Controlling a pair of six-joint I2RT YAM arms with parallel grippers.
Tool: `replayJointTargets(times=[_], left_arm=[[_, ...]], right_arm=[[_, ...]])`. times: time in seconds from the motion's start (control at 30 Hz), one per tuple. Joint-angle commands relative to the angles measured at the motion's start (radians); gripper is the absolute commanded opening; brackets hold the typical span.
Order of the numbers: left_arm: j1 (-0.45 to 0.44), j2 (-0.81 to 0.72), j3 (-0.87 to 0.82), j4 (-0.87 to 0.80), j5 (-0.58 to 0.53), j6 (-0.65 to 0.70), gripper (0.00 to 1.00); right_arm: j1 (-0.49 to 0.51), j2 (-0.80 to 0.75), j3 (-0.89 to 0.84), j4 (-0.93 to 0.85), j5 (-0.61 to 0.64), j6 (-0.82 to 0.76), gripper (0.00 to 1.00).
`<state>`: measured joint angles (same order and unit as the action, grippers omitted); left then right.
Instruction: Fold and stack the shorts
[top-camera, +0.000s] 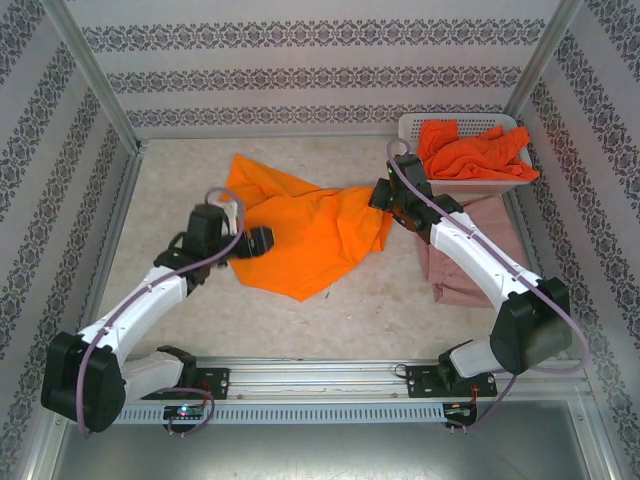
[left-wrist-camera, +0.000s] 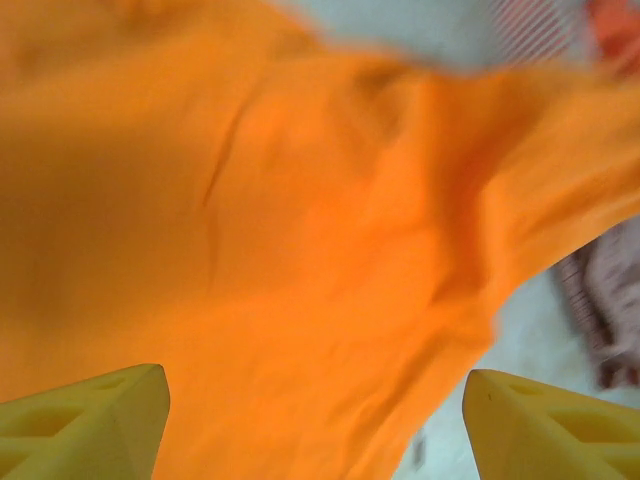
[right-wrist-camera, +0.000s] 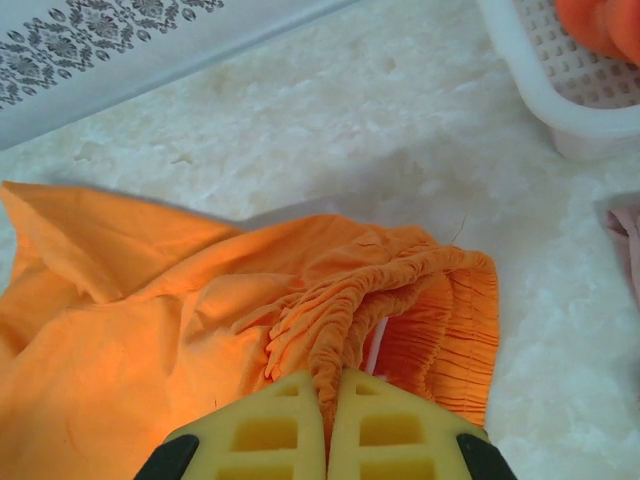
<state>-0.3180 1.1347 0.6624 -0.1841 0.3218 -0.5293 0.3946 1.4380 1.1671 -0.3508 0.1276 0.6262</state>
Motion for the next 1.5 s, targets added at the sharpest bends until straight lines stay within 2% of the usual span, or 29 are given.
replayJointTargets(times=[0.0, 0.13, 0.37, 0.57, 0.73, 0.93, 1.2, 1.37, 1.47], left_arm=[[-0.023, -0.047, -0.067, -0.051, -0.115, -0.075, 0.77], [-0.023, -0.072, -0.127, -0.067, -0.161, -0.083, 0.78], [-0.025, 0.039, -0.12, -0.038, -0.12, -0.085, 0.72], [-0.025, 0.045, -0.122, -0.108, -0.189, -0.053, 0.73], [-0.028, 0.105, -0.118, -0.045, -0.137, -0.072, 0.71], [-0.051, 0.185, -0.097, -0.051, -0.146, -0.057, 0.68], [-0.051, 0.217, -0.084, 0.075, -0.107, -0.093, 0.37], [-0.051, 0.222, -0.006, 0.054, -0.142, -0.062, 0.02], [-0.05, 0.147, 0.059, -0.015, -0.207, -0.019, 0.0]], right_arm=[[-0.007, -0.011, -0.015, 0.027, -0.021, 0.008, 0.0], [-0.015, -0.031, -0.045, 0.039, -0.028, 0.013, 0.0], [-0.024, -0.052, -0.068, 0.028, -0.042, 0.01, 0.0], [-0.043, -0.083, -0.103, 0.034, -0.043, 0.016, 0.01], [-0.048, -0.08, -0.106, 0.032, -0.054, 0.015, 0.01], [-0.051, -0.084, -0.106, 0.033, -0.054, 0.018, 0.02], [-0.052, -0.077, -0.109, 0.035, -0.058, 0.017, 0.02], [-0.052, -0.085, -0.111, 0.031, -0.056, 0.001, 0.02], [-0.053, -0.111, -0.113, 0.032, -0.051, -0.031, 0.02]])
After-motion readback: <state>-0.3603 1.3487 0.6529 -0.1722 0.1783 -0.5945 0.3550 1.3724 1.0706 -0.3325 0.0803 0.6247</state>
